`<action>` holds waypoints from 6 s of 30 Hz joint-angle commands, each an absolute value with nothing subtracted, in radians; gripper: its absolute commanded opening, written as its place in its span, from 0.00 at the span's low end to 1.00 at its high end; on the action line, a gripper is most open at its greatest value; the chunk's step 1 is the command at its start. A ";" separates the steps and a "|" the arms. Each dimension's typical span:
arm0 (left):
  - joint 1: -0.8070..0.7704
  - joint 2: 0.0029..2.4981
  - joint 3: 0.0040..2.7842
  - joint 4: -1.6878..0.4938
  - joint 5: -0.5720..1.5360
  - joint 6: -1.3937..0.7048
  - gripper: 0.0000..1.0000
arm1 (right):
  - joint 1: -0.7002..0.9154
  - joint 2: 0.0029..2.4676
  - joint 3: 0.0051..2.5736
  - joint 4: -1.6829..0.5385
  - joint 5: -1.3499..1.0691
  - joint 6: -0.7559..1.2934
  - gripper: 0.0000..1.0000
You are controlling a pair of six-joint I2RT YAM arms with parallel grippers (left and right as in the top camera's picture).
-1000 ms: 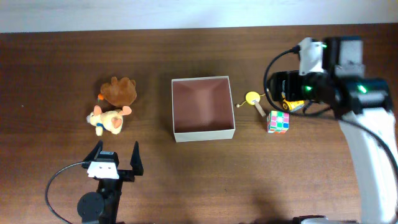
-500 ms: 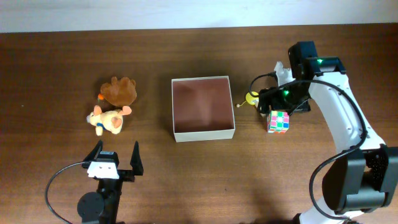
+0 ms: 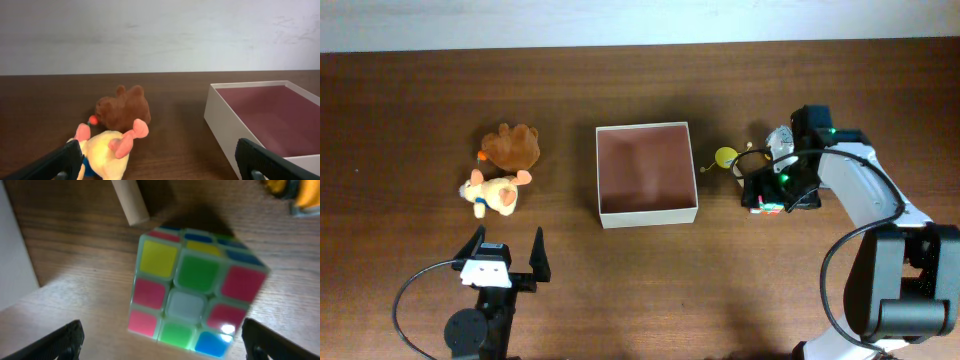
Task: Pack container
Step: 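Close the right gripper on the Rubik's cube, then lift the cube with the right gripper and carry it into the box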
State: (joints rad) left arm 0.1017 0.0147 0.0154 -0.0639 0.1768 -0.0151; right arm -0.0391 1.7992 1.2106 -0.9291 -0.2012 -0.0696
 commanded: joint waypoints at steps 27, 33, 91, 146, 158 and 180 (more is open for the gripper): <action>0.108 0.005 0.009 -0.064 0.188 -0.006 0.99 | -0.005 1.894 1.148 -0.701 -0.075 -0.119 0.85; 0.108 0.005 0.009 -0.064 0.188 -0.006 0.99 | -0.005 1.921 1.148 -0.698 -0.075 -0.119 0.71; 0.108 0.005 0.009 -0.064 0.188 -0.006 0.99 | 0.237 1.873 1.721 -1.123 -0.497 -0.153 0.50; 0.108 0.005 0.009 -0.064 0.188 -0.006 0.99 | 0.498 2.105 1.725 -0.743 0.137 0.239 0.68; 0.108 0.005 0.009 -0.064 0.188 -0.006 0.99 | 0.557 2.105 1.735 -0.744 -0.048 0.146 0.24; 0.108 0.005 0.009 -0.064 0.188 -0.006 0.99 | 0.561 2.197 1.715 -0.650 0.049 0.080 0.27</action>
State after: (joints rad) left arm 0.1017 0.0147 0.0154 -0.0639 0.1768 -0.0151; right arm 0.5644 2.1925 1.7130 -0.6601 0.0105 0.1150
